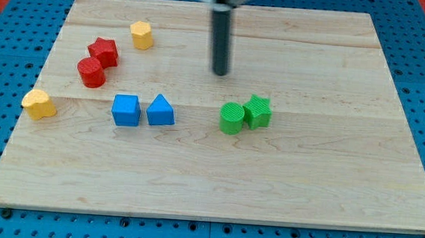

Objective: Place the yellow heart diagonally to the top left of the red circle

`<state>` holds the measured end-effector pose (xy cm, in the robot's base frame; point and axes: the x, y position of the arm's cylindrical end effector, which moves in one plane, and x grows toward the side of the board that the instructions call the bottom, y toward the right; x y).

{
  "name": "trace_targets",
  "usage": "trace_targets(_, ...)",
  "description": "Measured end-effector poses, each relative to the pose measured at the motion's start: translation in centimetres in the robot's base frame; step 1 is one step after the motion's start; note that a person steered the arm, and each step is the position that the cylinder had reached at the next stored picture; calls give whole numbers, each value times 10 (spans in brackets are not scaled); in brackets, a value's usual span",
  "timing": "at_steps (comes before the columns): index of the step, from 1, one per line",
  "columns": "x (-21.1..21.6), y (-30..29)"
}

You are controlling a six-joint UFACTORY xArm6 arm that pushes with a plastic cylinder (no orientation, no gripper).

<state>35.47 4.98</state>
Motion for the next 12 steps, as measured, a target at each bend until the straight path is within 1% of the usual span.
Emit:
trace_targets(1, 51, 94)
trace_targets(2, 132, 107)
trace_targets(3, 178, 26)
trace_targets(4, 181, -92)
trace_targets(5, 181, -218)
trace_targets(6, 160, -282)
trace_targets(7, 118, -293)
trace_targets(8, 114, -287)
trace_targets(9, 127, -312)
trace_targets(10, 105, -338)
trace_targets(11, 55, -329)
trace_targets(12, 22, -309)
